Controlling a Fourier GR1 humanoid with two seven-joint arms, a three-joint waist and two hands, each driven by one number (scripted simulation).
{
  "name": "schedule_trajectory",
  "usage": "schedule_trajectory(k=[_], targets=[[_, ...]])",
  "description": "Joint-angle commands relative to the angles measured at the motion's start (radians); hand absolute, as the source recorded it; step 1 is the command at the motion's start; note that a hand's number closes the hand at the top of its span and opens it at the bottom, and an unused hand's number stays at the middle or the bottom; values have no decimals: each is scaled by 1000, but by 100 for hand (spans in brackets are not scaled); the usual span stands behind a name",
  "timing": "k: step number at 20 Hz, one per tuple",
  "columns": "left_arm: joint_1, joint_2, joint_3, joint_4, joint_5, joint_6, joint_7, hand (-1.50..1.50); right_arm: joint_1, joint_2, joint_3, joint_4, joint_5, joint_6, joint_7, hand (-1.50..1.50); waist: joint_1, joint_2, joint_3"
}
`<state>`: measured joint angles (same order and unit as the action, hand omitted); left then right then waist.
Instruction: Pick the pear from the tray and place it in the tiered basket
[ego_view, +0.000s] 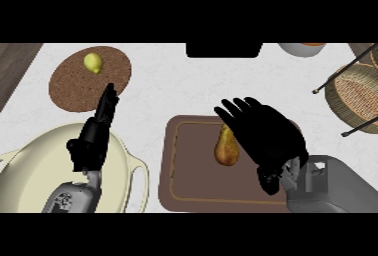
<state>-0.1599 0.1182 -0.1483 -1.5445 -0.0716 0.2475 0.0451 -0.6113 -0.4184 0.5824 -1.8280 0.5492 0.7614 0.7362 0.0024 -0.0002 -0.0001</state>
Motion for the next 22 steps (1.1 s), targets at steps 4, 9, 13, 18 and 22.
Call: schedule_trajectory(k=[4,9,13,18,22], targets=[[33,-22,-7,-44,-37,4,28,0,64,26,-59,97,129,-22,-126,-150,2,0,0],[-10,-14,51,22,-13,-37,-14,0,165,48,-54,44,193,-12,-156,-150,-3,0,0],[8,-54,8,6,-58,-15,-7,0,119,108,-56,149,243,-39,-254,-150,0,0,0],[25,-16,59,-62,-21,-63,34,0,84,138,-120,217,264,-4,-317,-150,4,0,0],[35,-63,37,-3,-60,-37,-14,0,103,212,-134,203,304,17,-294,-150,1,0,0]])
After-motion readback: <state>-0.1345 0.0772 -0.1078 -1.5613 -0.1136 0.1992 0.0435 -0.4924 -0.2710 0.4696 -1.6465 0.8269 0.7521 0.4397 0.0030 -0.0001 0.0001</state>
